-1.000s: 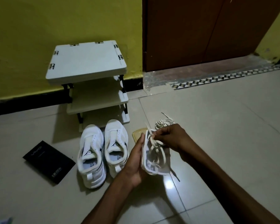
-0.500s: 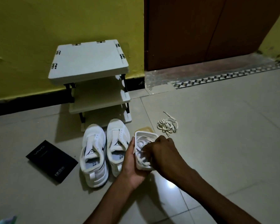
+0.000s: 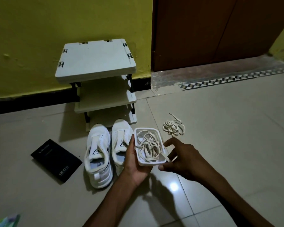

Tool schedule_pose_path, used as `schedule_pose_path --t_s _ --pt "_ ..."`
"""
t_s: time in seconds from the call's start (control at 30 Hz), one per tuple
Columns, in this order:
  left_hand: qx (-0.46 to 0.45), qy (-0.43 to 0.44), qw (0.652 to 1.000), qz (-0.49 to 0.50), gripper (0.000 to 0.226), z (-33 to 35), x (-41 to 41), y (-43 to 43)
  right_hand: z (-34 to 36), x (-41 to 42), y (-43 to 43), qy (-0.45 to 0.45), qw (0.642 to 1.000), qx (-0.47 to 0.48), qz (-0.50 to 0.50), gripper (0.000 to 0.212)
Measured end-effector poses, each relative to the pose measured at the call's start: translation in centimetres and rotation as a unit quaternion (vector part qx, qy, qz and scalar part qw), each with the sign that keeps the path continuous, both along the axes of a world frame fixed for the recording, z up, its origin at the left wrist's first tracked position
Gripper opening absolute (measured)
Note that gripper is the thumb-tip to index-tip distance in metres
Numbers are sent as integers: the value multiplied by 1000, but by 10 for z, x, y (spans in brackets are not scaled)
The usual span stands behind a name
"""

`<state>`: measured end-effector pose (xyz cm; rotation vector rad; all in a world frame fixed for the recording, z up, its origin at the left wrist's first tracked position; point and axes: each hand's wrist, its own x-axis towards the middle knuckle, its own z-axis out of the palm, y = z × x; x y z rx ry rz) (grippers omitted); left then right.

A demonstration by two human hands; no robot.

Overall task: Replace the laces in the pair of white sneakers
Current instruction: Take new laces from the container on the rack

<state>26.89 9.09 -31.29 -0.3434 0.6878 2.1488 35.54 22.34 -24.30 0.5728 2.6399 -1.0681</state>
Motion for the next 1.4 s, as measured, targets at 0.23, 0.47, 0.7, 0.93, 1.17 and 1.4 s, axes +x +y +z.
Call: schedule_pose_path --t_s 0.23,0.47,0.7,0.93,1.17,1.4 --pt "-28 11 1000 9 57 -8 -9 -6 11 -8 -3 125 982 -122 -79 10" --pt "-21 21 1000 6 49 -3 3 -2 -7 -33 -28 156 987 36 18 29" --pt "-63 14 998 12 48 -4 2 0 -8 -34 -41 161 971 170 52 13" --pt "-53 32 998 31 51 -7 -6 3 -4 -40 -30 109 980 107 126 24" --pt "-41 34 998 16 52 2 -5 7 -5 -48 -15 226 971 21 68 15" --pt "-52 41 998 24 55 0 -19 -12 -77 -80 34 171 966 27 -191 27"
